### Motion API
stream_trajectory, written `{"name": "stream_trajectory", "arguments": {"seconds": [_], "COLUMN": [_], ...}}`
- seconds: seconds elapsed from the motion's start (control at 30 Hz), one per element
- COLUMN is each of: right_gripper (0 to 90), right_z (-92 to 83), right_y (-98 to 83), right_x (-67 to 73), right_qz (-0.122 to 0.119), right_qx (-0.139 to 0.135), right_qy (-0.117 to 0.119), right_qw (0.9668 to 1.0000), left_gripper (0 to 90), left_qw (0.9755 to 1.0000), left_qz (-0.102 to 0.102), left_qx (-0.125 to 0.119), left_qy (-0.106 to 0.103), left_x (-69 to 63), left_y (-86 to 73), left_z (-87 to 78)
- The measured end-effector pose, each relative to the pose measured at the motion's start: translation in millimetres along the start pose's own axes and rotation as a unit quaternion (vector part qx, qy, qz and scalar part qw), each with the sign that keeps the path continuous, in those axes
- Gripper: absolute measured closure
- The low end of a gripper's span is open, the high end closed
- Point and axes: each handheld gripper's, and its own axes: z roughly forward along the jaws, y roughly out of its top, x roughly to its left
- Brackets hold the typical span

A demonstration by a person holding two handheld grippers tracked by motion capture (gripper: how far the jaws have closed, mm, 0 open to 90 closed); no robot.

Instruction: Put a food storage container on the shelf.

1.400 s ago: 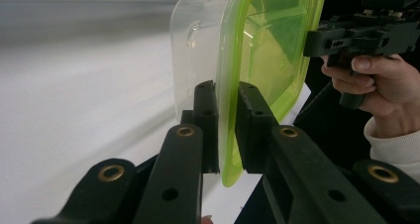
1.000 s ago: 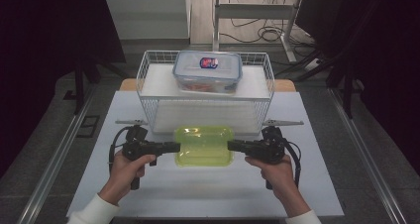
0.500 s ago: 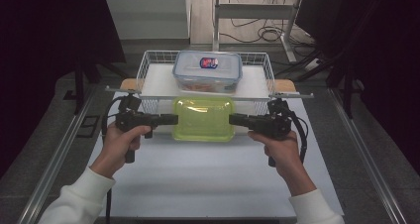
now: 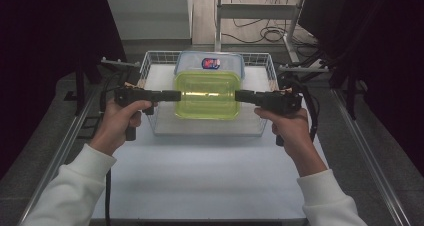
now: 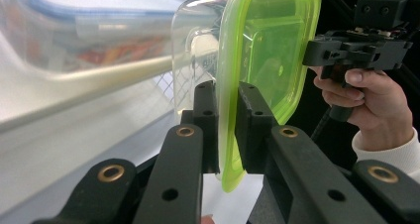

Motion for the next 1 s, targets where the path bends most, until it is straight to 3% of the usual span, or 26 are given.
{"name": "stream_trajectory", "arguments": {"seconds": [0.37, 0.57, 0.6, 0.73, 0.83, 1.0], "right_gripper": [81.0, 81.1, 81.2, 81.2, 81.1, 81.3], "right_z": [1.7, 13.0, 14.9, 24.5, 28.8, 40.9], "right_y": [30.3, 52.1, 55.1, 67.4, 72.3, 78.4], "right_x": [-6.6, -24.6, -27.6, -37.8, -44.4, -67.4], "right_qz": [-0.002, 0.03, 0.035, 0.052, 0.061, 0.093], "right_qx": [0.0, -0.007, -0.008, -0.013, -0.016, -0.025], "right_qy": [0.001, 0.002, 0.004, 0.003, 0.003, 0.009], "right_qw": [1.0, 0.9995, 0.9994, 0.9985, 0.998, 0.9953], "left_gripper": [81.2, 81.1, 81.1, 81.1, 81.1, 81.2], "left_qw": [0.9999, 0.9995, 0.9994, 0.9989, 0.9984, 0.9981], "left_qz": [-0.014, -0.026, -0.028, -0.039, -0.048, -0.05], "left_qx": [-0.001, 0.014, 0.02, 0.026, 0.03, 0.035], "left_qy": [-0.01, -0.008, -0.009, -0.009, -0.009, 0.004], "left_x": [10.8, 23.7, 30.0, 43.3, 50.9, 62.7], "left_y": [29.2, 57.4, 70.1, 87.5, 94.5, 108.6], "left_z": [3.9, 8.2, 8.8, 13.2, 17.8, 24.8]}}
